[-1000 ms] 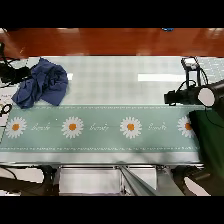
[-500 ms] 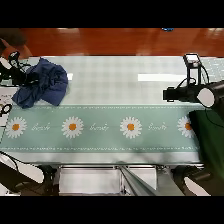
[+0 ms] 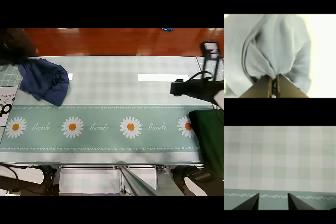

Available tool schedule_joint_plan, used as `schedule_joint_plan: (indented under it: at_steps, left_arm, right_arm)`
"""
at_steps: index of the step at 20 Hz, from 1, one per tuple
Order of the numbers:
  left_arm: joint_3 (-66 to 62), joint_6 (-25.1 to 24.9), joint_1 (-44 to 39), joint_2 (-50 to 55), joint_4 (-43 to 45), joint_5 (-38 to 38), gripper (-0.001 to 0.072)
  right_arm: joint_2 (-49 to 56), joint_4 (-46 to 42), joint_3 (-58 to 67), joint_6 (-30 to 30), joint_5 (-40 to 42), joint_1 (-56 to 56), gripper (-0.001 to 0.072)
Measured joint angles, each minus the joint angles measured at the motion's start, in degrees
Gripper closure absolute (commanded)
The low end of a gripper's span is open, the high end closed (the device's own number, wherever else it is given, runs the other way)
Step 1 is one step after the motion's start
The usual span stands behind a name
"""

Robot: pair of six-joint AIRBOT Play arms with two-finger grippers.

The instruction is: Fold the shirts.

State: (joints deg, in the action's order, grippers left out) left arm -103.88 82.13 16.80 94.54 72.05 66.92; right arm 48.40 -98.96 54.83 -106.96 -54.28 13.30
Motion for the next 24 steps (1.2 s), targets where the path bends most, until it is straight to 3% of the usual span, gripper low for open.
schedule_joint_plan:
  at_steps: [7, 16, 20, 24]
  left_arm:
    - [-4.61, -0.52, -5.75, -21.29, -9.14, -1.57, 0.0689]
    - [-8.76, 2.82, -23.58, -33.59, -11.23, -3.76, 0.0689]
    - [2.16, 3.87, -34.58, -38.10, -11.23, -9.84, 0.0689]
    - [24.02, 5.35, -39.85, -44.33, -11.39, -16.59, 0.0689]
  right_arm:
    - [-13.07, -0.09, 0.26, 0.42, -4.35, 0.00, 0.0305]
    - [-21.62, 0.87, 0.26, 0.81, -9.09, 0.00, 0.0304]
    - [-22.34, 1.29, 0.26, 0.81, -10.40, 0.00, 0.0304]
    - [-22.51, 1.31, -0.28, 0.79, -10.82, 0.00, 0.0305]
